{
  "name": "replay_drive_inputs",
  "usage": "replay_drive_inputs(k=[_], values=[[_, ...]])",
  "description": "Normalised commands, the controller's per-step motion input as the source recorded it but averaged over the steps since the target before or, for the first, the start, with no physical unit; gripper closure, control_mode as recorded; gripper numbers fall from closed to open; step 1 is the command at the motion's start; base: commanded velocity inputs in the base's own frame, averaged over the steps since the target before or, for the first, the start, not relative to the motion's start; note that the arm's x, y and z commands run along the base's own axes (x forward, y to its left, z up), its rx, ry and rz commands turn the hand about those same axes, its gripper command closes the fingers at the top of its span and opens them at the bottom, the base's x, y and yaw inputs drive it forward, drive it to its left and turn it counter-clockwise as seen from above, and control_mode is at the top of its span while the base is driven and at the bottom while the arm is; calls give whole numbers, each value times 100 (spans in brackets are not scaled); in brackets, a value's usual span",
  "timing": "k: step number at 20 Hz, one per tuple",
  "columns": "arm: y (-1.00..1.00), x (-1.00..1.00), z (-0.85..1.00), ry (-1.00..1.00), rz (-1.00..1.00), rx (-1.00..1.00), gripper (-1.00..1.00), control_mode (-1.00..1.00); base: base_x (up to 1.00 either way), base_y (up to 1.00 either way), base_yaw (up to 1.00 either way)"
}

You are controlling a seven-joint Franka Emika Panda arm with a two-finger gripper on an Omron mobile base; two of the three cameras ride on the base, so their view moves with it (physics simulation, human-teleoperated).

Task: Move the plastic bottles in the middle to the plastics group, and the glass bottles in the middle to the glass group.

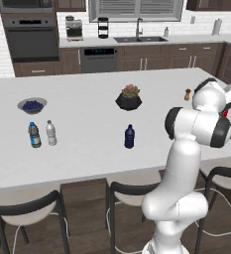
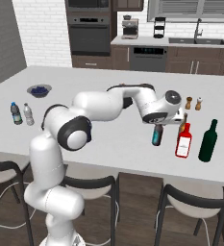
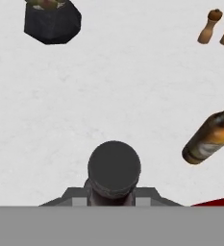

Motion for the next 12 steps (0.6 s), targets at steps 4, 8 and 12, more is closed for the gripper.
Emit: replay_drive_inputs(k=[4,8,12], values=[[-6,7,2,0,-3,0,100,-100,0,0,0],[0,10,0,0,-5,0,100,-100,0,0,0],[0,0,-1,0,-7,0,100,-100,0,0,0]])
